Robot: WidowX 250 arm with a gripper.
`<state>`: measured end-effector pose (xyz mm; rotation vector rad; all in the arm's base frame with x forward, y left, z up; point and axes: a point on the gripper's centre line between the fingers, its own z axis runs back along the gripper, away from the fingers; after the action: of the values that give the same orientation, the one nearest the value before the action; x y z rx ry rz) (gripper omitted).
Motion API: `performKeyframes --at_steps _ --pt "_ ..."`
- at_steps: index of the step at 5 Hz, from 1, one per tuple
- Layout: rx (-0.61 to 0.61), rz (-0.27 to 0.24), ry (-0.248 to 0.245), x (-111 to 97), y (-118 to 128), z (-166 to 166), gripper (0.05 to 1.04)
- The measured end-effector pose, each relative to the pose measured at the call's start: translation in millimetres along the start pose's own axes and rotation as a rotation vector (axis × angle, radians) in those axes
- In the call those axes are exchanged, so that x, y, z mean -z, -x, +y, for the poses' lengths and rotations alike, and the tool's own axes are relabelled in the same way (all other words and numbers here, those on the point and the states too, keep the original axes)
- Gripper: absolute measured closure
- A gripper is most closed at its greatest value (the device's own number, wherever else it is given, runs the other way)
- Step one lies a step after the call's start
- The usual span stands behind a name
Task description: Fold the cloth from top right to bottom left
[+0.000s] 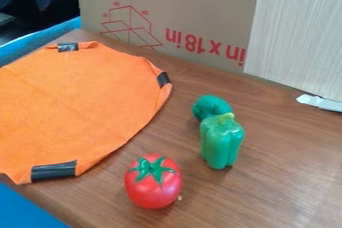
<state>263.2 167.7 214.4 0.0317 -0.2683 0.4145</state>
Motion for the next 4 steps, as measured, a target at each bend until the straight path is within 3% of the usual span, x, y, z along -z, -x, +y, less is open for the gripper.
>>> performKeyframes --at_steps 1,3,4 --pt "-0.007 0.025 0.007 8.2 1.5 -0.1 0.083" --pt "-0.102 0.024 0.053 46.6 -15.0 -49.4 0.083" --pt "-0.165 0.006 0.025 69.9 -40.5 -71.5 0.083"
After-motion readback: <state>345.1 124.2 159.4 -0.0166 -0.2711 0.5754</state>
